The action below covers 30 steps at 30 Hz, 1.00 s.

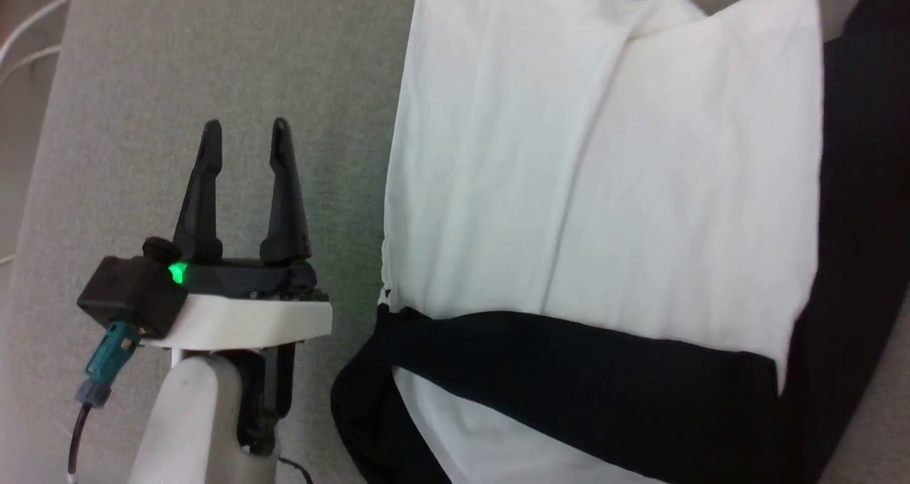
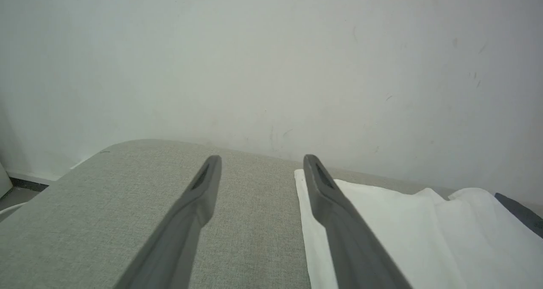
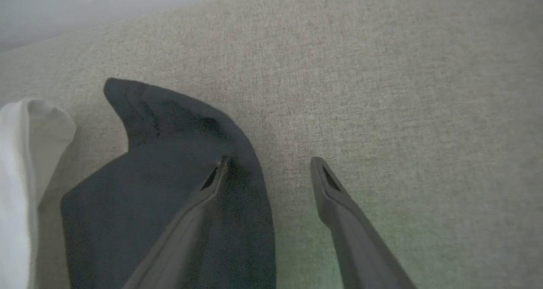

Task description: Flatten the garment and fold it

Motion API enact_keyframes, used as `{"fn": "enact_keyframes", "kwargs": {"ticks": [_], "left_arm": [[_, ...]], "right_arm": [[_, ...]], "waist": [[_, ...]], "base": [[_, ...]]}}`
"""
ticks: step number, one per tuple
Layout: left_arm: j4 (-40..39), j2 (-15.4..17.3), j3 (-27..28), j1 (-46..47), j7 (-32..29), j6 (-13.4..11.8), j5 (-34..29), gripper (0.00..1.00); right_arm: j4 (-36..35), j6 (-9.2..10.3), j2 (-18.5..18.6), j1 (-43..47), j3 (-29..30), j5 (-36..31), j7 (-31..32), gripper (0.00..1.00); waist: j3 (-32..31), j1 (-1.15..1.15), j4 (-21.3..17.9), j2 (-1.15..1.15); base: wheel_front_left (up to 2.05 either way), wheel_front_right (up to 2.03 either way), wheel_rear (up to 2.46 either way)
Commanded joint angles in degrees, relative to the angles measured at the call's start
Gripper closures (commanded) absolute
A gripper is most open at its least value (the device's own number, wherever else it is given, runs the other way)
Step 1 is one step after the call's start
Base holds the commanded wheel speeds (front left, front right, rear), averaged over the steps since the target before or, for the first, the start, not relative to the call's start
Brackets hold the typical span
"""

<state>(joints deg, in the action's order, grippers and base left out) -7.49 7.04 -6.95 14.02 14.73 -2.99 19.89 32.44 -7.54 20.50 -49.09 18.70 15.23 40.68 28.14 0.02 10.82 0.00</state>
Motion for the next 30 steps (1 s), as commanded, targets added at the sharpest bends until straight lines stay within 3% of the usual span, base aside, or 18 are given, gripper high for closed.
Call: {"fn": "enact_keyframes", "kwargs": {"ticks": [1, 5, 6, 7, 8, 12, 21, 26, 30], "left_arm": [[0.23, -0.65, 0.69, 1.24, 0.27, 0.69, -0.93, 0.0], [1.11, -1.79, 1.75, 1.78, 0.27, 1.86, -1.71, 0.0], [1.35, -2.05, 1.95, 1.78, 0.27, 2.09, -1.83, 0.0], [1.64, -2.25, 2.12, 1.76, 0.27, 2.3, -2.02, 0.0], [1.91, -2.44, 2.3, 1.8, 0.27, 2.52, -2.18, 0.0], [2.74, -2.88, 2.86, 1.79, 0.27, 2.99, -2.76, 0.0], [6.42, -3.3, 3.56, -0.86, 0.27, 3.34, -5.52, 0.0], [8.31, -2.86, 4.17, -3.84, 0.27, 3.19, -6.25, 0.0], [9.34, -2.38, 4.51, -6.97, 0.02, 2.46, -6.55, 0.0]], "right_arm": [[0.86, 0.05, -0.12, -1.01, 0.29, -1.22, 0.68, 0.0], [3.44, 0.05, -1.0, -0.82, 0.93, -2.17, 3.75, 0.0], [4.21, 0.05, -1.33, -0.57, 1.13, -2.08, 5.01, 0.1], [4.79, 0.05, -1.62, -0.28, 1.29, -2.04, 6.06, 0.6], [5.14, 0.05, -1.82, -0.08, 1.2, -1.95, 6.86, 1.0], [4.83, 0.05, -2.02, 0.17, 1.09, -1.8, 6.06, 1.0], [0.7, 0.05, -2.22, 1.33, 1.23, 2.45, -8.47, 1.0], [-3.91, 0.05, -1.38, 5.96, -0.13, 4.63, -14.59, 1.0], [-9.26, 0.05, -2.84, 10.61, -1.23, 5.23, -17.9, 1.0]], "waist": [[4.15, -0.02, 2.92, 0.0], [4.78, -0.02, 3.16, 0.0], [4.74, -0.02, 3.14, 0.0], [4.63, -0.02, 3.09, 0.0], [4.5, -0.02, 3.02, 0.0], [3.52, -0.02, 2.59, 0.0], [-5.08, -0.02, 0.18, 0.0], [-11.35, -0.02, -1.74, 0.0], [-15.8, -0.02, -3.53, 0.0]], "base": [[0.0, 0.0, 0.0], [0.0, 0.0, 0.0], [0.0, 0.0, 0.0], [0.0, 0.0, 0.0], [0.0, 0.0, 0.0], [0.0, 0.0, 0.0], [0.0, 0.0, 0.0], [0.0, 0.0, 0.0], [0.0, 0.0, 0.0]]}}
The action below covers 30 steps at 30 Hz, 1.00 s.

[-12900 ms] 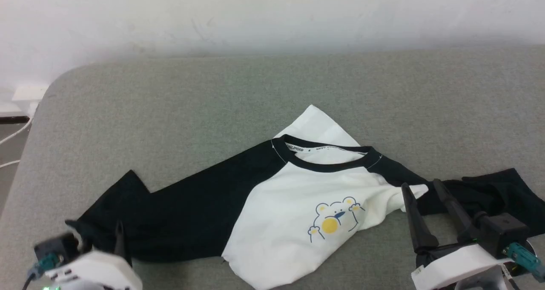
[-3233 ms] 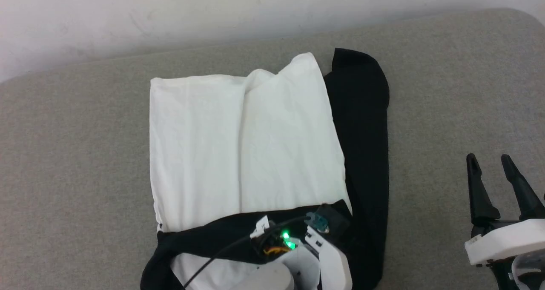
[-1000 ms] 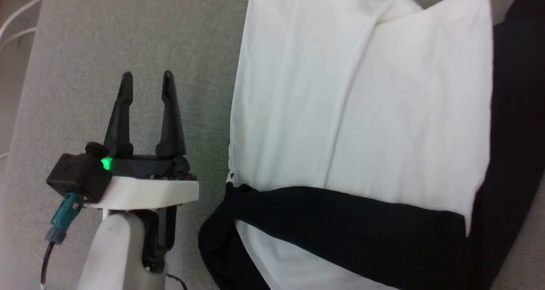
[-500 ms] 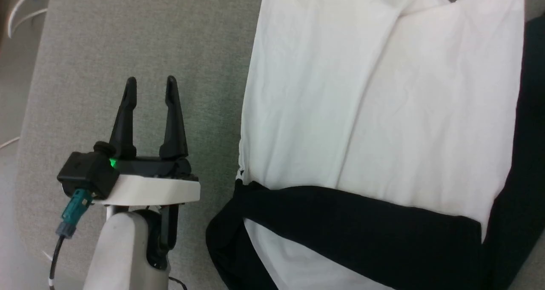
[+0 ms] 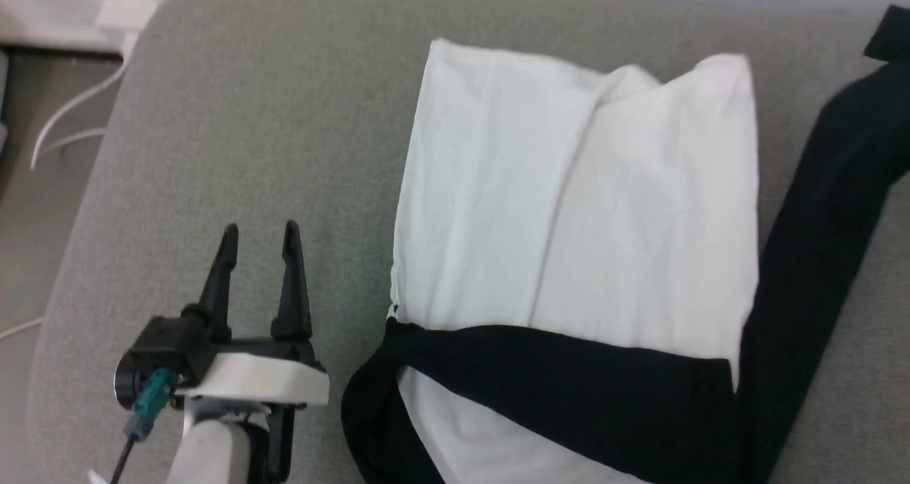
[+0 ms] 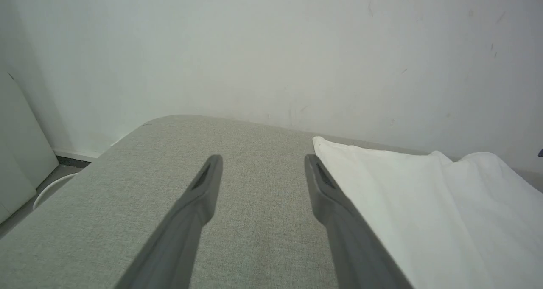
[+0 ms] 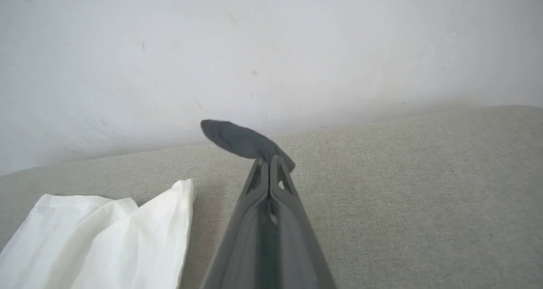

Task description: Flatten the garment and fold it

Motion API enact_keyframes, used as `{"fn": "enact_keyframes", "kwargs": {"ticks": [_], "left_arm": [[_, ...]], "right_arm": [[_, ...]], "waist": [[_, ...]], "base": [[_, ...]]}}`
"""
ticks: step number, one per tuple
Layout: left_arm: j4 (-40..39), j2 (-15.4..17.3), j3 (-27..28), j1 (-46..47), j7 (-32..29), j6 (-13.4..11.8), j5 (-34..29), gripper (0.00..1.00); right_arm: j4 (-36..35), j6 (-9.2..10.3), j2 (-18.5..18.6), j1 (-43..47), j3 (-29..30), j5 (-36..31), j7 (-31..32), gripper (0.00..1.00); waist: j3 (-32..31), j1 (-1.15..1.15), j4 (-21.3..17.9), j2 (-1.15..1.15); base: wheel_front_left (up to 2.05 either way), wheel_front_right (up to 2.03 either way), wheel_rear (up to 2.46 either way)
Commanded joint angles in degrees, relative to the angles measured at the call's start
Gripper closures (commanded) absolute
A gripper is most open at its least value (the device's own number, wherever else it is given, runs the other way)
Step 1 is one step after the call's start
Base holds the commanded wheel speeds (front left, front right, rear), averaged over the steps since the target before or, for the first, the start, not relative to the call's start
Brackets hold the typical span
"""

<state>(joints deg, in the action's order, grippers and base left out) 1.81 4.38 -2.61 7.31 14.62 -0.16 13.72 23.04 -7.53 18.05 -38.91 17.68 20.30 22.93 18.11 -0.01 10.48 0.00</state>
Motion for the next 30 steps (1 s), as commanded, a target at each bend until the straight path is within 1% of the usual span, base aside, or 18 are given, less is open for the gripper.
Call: {"fn": "enact_keyframes", "kwargs": {"ticks": [1, 3, 7, 10, 12, 15, 19, 23, 26, 27, 30], "left_arm": [[0.17, 0.34, 0.12, -0.96, -0.11, -0.47, -0.37, 0.0], [0.12, 0.46, 0.04, -2.3, -0.82, -0.73, -0.33, 0.0], [-0.79, 0.93, 0.13, -4.62, -2.41, -1.3, -0.27, 0.0], [-1.67, 1.31, 0.0, -5.79, -3.53, -1.55, -0.32, 0.0], [-2.22, 1.44, -0.27, -6.13, -4.18, -1.59, -0.35, 0.0], [-2.79, 1.56, -0.78, -6.33, -4.9, -1.54, -0.37, 0.0], [-3.16, 1.42, -1.39, -6.26, -5.36, -1.55, -0.13, 0.0], [-2.53, 1.34, -2.11, -5.41, -5.37, -0.99, 0.31, 0.0], [-1.62, 1.23, -2.53, -4.42, -5.09, -0.69, 0.61, 0.0], [-1.32, 1.19, -2.64, -4.14, -4.93, -0.69, 0.65, 0.0], [-0.45, 1.13, -2.74, -3.51, -4.5, -0.64, 0.92, 0.0]], "right_arm": [[-1.53, 0.04, -1.09, 1.83, -1.09, 0.18, -0.69, 1.0], [-5.52, 0.04, -2.78, 5.14, -3.5, 0.17, -1.04, 1.0], [-15.33, 0.04, -7.31, 11.75, -8.51, 0.71, -1.65, 1.0], [-21.56, 0.04, -10.91, 16.3, -14.3, 1.34, -1.49, 1.0], [-24.49, 0.04, -12.87, 18.76, -18.59, 2.27, -1.64, 1.0], [-26.05, 0.04, -14.58, 21.8, -25.83, 4.35, -2.59, 1.0], [-22.91, 0.04, -15.11, 23.59, -36.96, 8.85, -4.97, 1.0], [-15.45, 0.04, -15.14, 22.17, -47.35, 12.14, -8.68, 1.0], [-8.08, 0.04, -15.15, 20.39, -52.93, 12.38, -10.81, 1.0], [-6.14, 0.04, -15.15, 20.18, -54.69, 13.96, -11.56, 1.0], [-0.94, 0.04, -15.16, 18.84, -58.8, 15.21, -13.73, 1.0]], "waist": [[-6.93, 0.01, -3.48, 0.0], [-9.2, 0.01, -3.88, 0.0], [-12.74, 0.01, -4.4, 0.0], [-14.26, 0.01, -4.56, 0.0], [-14.65, 0.01, -4.39, 0.0], [-15.01, 0.01, -3.79, 0.0], [-14.33, 0.01, -2.78, 0.0], [-12.55, 0.01, -1.51, 0.0], [-11.07, 0.01, -0.64, 0.0], [-10.74, 0.01, -0.48, 0.0], [-9.81, 0.01, -0.25, 0.0]], "base": [[0.0, 0.0, 0.0], [0.0, 0.0, 0.0], [0.0, 0.0, 0.0], [0.0, 0.0, 0.0], [0.0, 0.0, 0.0], [0.0, 0.0, 0.0], [0.0, 0.0, 0.0], [0.0, 0.0, 0.0], [0.0, 0.0, 0.0], [0.0, 0.0, 0.0], [0.0, 0.0, 0.0]]}}
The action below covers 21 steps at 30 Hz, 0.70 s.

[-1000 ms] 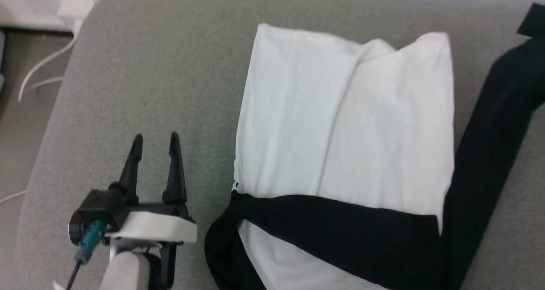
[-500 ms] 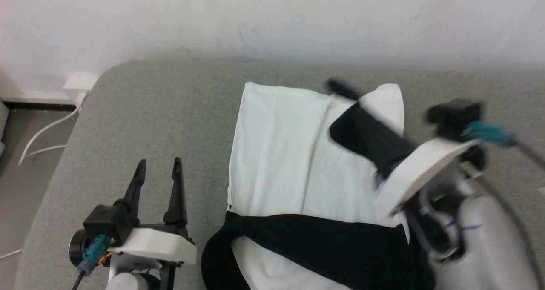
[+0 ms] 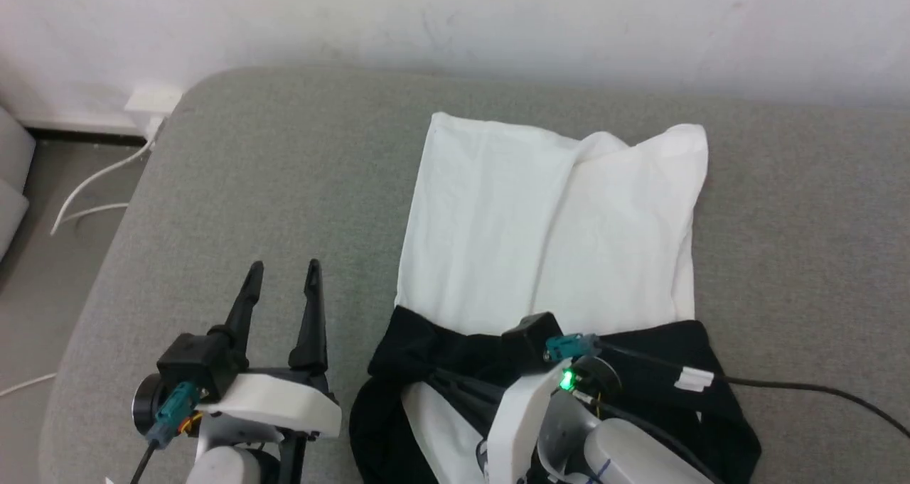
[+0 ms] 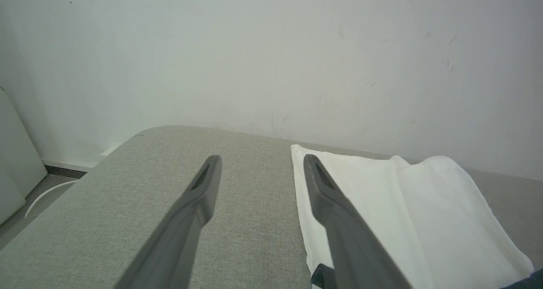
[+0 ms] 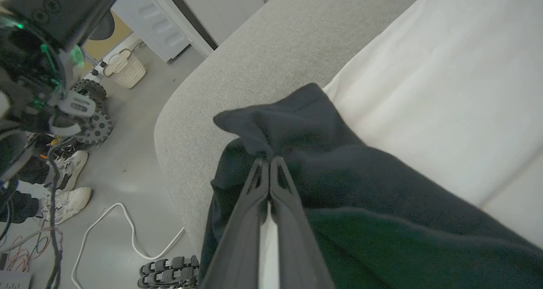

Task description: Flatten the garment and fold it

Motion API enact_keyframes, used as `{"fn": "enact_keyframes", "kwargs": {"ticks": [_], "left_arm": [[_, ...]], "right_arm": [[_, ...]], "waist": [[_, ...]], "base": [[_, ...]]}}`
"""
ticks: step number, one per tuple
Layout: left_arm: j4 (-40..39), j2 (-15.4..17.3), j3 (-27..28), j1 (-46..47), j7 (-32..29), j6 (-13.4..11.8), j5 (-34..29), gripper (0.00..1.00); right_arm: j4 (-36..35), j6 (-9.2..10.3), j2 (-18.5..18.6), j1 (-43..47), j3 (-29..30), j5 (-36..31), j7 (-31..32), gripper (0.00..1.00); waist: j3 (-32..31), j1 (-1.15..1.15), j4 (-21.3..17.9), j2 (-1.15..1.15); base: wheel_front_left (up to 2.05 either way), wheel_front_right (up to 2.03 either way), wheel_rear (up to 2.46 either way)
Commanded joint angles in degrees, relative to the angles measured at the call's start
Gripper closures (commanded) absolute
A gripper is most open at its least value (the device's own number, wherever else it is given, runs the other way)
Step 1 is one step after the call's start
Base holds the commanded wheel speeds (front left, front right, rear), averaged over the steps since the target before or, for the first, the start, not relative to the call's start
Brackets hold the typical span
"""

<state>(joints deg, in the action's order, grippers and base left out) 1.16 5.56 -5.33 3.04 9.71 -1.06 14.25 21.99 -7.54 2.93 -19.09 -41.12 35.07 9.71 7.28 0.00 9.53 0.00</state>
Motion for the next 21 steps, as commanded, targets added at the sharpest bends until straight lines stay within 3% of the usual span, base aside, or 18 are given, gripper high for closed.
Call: {"fn": "enact_keyframes", "kwargs": {"ticks": [1, 2, 3, 8, 12, 15, 21], "left_arm": [[0.47, -0.03, 0.05, 0.88, 0.6, 0.25, 0.47, 0.0], [0.7, -0.04, 0.1, 0.9, 0.73, 0.12, 0.51, 0.0], [0.85, -0.06, 0.13, 0.86, 0.81, -0.05, 0.51, 0.0], [1.61, 0.23, 0.68, 0.31, 1.12, -0.76, 0.69, 0.0], [1.57, 0.54, 1.23, -0.48, 0.75, -1.71, 0.7, 0.0], [1.49, 0.89, 1.96, -0.85, 0.73, -2.4, 0.88, 0.0], [0.65, 1.09, 2.88, -1.68, 0.58, -3.88, 1.01, 0.0]], "right_arm": [[1.28, 0.05, -0.04, -1.41, -1.01, 1.19, -1.41, 0.87], [2.39, 0.05, -0.04, -2.04, -1.93, 1.38, -2.23, 0.54], [3.11, 0.05, -0.04, -2.67, -2.65, 1.58, -3.33, 0.0], [2.37, 0.05, -0.04, -5.42, -4.15, 1.4, -11.11, 0.0], [-0.39, 0.05, -0.04, -5.72, -2.06, -2.13, -15.94, 0.0], [-2.96, 0.05, 0.39, -4.13, 3.41, -6.58, -17.94, 0.0], [-10.38, 0.05, 1.97, 2.54, 21.02, -16.38, -17.61, 0.0]], "waist": [[1.17, 0.0, 0.64, 0.0], [1.26, 0.0, 0.52, 0.0], [1.27, 0.0, 0.35, 0.0], [0.21, 0.0, -1.03, 0.0], [-1.05, 0.0, -2.44, 0.0], [-1.71, 0.0, -3.57, 0.0], [-1.83, 0.0, -5.75, 0.0]], "base": [[0.0, 0.0, 0.0], [0.0, 0.0, 0.0], [0.0, 0.0, 0.0], [0.0, 0.0, 0.0], [0.0, 0.0, 0.0], [0.0, 0.0, 0.0], [0.0, 0.0, 0.0]]}}
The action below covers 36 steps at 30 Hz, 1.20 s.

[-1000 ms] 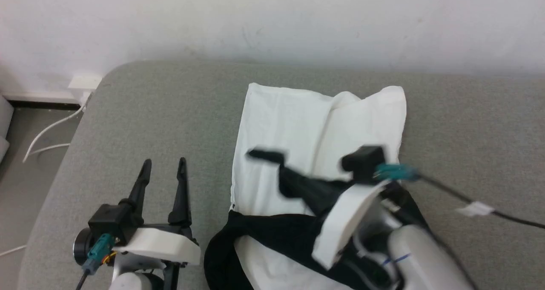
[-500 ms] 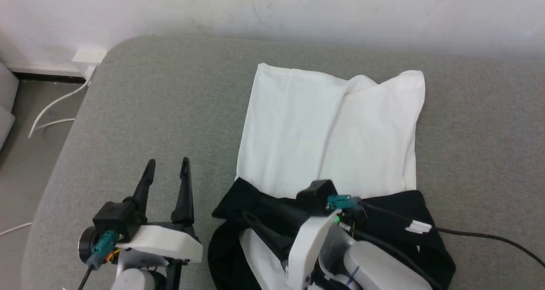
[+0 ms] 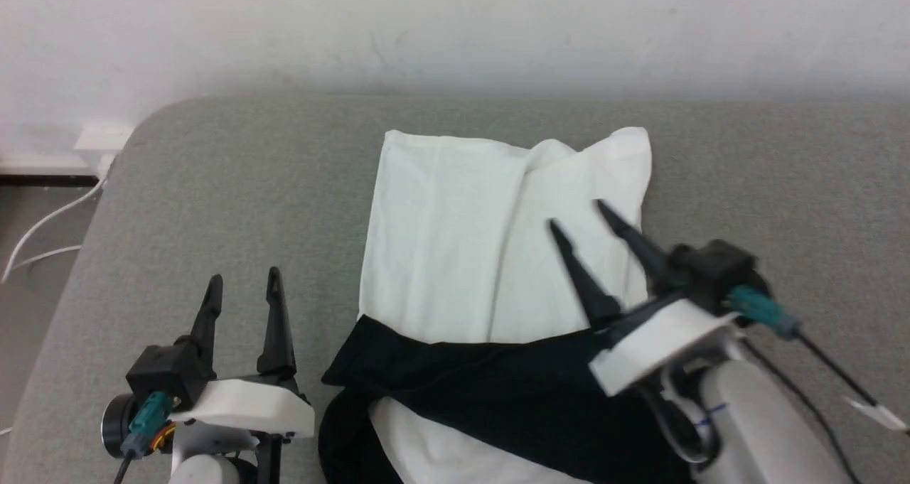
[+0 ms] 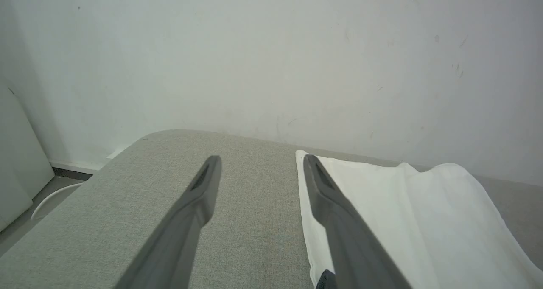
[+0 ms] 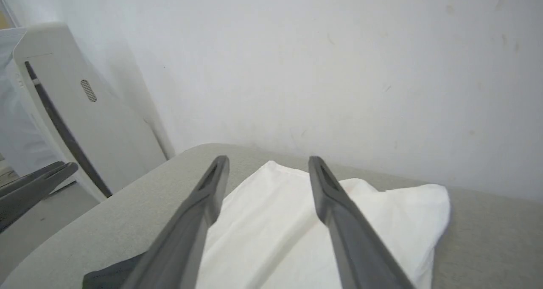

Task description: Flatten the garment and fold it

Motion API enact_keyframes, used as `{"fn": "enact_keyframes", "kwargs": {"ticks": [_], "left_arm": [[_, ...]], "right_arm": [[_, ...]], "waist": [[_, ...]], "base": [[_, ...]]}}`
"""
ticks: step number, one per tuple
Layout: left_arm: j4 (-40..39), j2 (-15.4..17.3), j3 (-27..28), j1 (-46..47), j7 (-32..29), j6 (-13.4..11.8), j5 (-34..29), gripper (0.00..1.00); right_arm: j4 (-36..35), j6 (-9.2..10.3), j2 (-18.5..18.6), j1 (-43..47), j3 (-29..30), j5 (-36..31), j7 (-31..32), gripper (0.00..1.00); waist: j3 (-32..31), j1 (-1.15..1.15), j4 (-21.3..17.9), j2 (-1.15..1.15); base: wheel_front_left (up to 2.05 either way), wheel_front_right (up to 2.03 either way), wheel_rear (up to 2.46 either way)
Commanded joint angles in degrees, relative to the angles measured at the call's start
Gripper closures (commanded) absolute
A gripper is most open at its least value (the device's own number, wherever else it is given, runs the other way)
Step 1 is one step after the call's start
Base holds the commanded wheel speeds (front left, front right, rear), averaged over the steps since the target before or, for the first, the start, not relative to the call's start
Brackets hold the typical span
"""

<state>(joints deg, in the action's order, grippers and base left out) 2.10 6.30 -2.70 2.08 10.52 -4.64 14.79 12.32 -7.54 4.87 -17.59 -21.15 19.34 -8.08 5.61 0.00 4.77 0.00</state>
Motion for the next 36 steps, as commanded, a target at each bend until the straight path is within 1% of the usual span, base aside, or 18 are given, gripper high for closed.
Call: {"fn": "enact_keyframes", "kwargs": {"ticks": [1, 4, 7, 8, 10, 14, 17, 21, 24, 27, 31, 34, 36], "left_arm": [[-0.37, 0.41, 0.33, -0.76, -0.3, -0.43, 0.51, 0.0], [-0.36, 0.78, 0.58, -0.48, -0.5, -0.56, 0.69, 0.0], [0.03, 1.39, 0.68, 0.65, -0.87, -0.24, 0.94, 0.0], [0.03, 1.39, 0.68, 0.65, -0.87, -0.24, 0.94, 0.0], [0.56, 2.01, 0.49, 2.13, -1.35, 0.29, 1.0, 0.0], [2.13, 3.44, 0.15, 7.51, -2.63, 1.69, 1.26, 0.0], [3.85, 4.85, 0.02, 13.77, -3.77, 3.23, 1.71, 0.0], [7.52, 6.96, -0.85, 23.84, -7.03, 5.84, 2.16, 0.0], [11.2, 8.97, -1.64, 31.78, -10.34, 7.98, 2.49, 0.0], [15.09, 10.93, -2.65, 38.72, -14.95, 9.67, 3.34, 0.0], [21.98, 13.27, -4.13, 46.62, -24.21, 11.28, 6.61, 0.0], [27.09, 15.31, -5.72, 51.07, -31.85, 11.81, 9.08, 0.0], [30.76, 16.06, -6.27, 53.13, -37.04, 11.96, 11.35, 0.0]], "right_arm": [[-2.07, 0.05, 0.05, 2.23, 3.92, -1.96, 0.81, 0.0], [-6.49, 0.05, -0.24, 5.67, 11.6, -5.19, 2.93, 0.0], [-11.01, 0.05, -0.81, 8.23, 17.06, -7.4, 5.24, 0.0], [-11.01, 0.05, -0.81, 8.23, 17.06, -7.4, 5.24, 0.0], [-13.54, 0.05, -1.14, 9.29, 19.72, -8.47, 6.78, 0.0], [-17.93, 0.05, -1.63, 9.91, 22.98, -9.48, 9.0, 0.0], [-20.21, 0.05, -1.83, 9.71, 24.33, -9.89, 10.02, 0.0], [-21.68, 0.05, -1.95, 9.31, 25.06, -9.31, 10.49, 0.0], [-21.77, 0.05, -1.97, 8.45, 24.57, -7.89, 9.93, 0.0], [-21.27, 0.05, -1.98, 7.68, 23.84, -7.07, 9.23, 0.0], [-20.27, 0.05, -1.98, 6.43, 22.45, -5.98, 7.94, 0.0], [-19.09, 0.05, -1.99, 5.43, 21.59, -5.08, 6.85, 0.0], [-18.33, 0.05, -1.99, 5.08, 21.01, -4.47, 6.29, 0.0]], "waist": [[-0.04, 0.0, -1.33, 0.0], [0.47, 0.0, -2.34, 0.0], [1.66, 0.0, -3.41, 0.0], [1.66, 0.0, -3.41, 0.0], [2.89, 0.0, -4.1, 0.0], [6.49, 0.0, -5.4, 0.0], [9.58, 0.0, -6.48, 0.0], [13.32, 0.0, -8.21, 0.0], [16.08, 0.0, -10.12, 0.0], [18.42, 0.0, -12.02, 0.0], [21.09, 0.0, -14.57, 0.0], [22.59, 0.0, -16.36, 0.0], [23.47, 0.0, -17.43, 0.0]], "base": [[0.0, 0.0, 0.0], [0.0, 0.0, 0.0], [0.0, 0.0, 0.0], [0.0, 0.0, 0.0], [0.0, 0.0, 0.0], [0.0, 0.0, 0.0], [0.0, 0.0, 0.0], [0.0, 0.0, 0.0], [0.0, 0.0, 0.0], [0.0, 0.0, 0.0], [0.0, 0.0, 0.0], [0.0, 0.0, 0.0], [0.0, 0.0, 0.0]]}}
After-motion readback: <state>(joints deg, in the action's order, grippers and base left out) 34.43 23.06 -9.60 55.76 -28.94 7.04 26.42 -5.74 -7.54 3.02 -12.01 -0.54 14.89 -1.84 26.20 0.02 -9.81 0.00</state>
